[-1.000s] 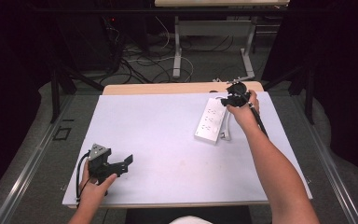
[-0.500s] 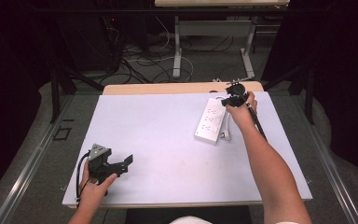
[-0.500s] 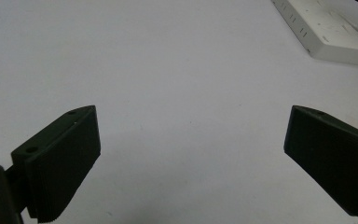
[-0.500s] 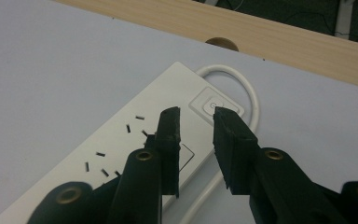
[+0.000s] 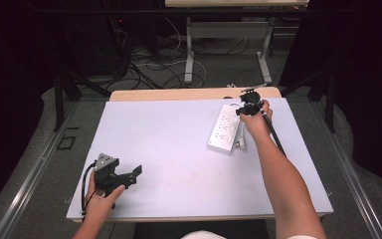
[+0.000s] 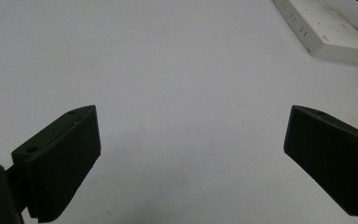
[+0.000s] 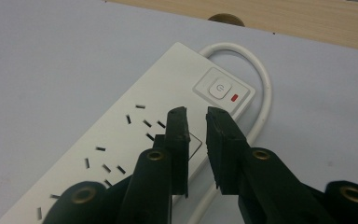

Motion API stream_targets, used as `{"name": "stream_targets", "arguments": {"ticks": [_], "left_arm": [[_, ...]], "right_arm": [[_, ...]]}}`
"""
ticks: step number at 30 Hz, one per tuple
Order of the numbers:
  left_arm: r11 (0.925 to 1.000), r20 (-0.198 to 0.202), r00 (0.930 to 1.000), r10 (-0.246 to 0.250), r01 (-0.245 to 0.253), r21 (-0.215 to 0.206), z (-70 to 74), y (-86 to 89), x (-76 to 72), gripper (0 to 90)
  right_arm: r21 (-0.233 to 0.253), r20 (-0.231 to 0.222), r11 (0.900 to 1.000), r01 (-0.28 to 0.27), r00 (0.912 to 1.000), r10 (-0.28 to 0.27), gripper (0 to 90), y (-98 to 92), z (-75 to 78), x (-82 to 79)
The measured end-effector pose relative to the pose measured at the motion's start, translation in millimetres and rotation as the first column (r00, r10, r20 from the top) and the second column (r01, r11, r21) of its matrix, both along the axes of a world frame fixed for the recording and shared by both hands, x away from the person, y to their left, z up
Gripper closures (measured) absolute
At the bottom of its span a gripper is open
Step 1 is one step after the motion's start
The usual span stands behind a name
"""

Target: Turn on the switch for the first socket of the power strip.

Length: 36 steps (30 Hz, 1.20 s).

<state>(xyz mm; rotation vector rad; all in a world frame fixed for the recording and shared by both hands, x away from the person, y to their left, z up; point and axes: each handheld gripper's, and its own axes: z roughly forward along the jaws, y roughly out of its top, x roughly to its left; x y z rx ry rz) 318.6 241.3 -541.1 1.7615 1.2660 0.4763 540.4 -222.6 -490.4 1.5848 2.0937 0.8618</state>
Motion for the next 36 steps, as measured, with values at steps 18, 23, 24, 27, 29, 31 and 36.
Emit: {"name": "stream_targets", "arguments": {"ticks": [18,23,24,27,29,31,36], "left_arm": [[1.0000,-0.001,1.0000,0.002,-0.002,0.000,-0.5,0.1,0.0,3.7],[1.0000,-0.001,1.0000,0.001,-0.001,0.001,-0.5,0.2,0.0,3.7],[1.0000,-0.001,1.0000,0.001,-0.001,0.000,-0.5,0.2,0.0,3.8],[1.0000,-0.003,1.0000,0.001,-0.001,0.000,-0.5,0.1,0.0,3.8],[1.0000,-0.003,1.0000,0.000,0.000,0.001,-0.5,0.1,-0.1,3.8],[1.0000,-0.003,1.0000,0.000,0.000,0.001,-0.5,0.2,0.0,3.8],[1.0000,-0.005,1.0000,0.001,-0.001,0.000,-0.5,0.4,-0.1,3.9]], "right_arm": [[0.034,-0.063,0.999,-0.026,0.9976,0.028,90.0,7.1,-14.6,4.8],[0.041,-0.071,0.999,-0.020,0.9972,0.023,90.0,11.2,-18.4,6.0],[0.019,-0.064,0.999,-0.029,0.9975,0.030,90.0,11.1,-19.9,6.7],[0.008,-0.055,0.999,-0.037,0.9978,0.038,90.0,10.0,-21.2,7.9],[0.006,-0.048,1.000,-0.030,0.9984,0.030,90.0,10.2,-21.7,8.2],[0.003,-0.056,1.000,-0.015,0.9983,0.015,90.0,9.8,-22.3,8.9],[-0.014,-0.069,1.000,0.004,0.9976,-0.005,90.0,7.9,-26.0,10.7]]}}
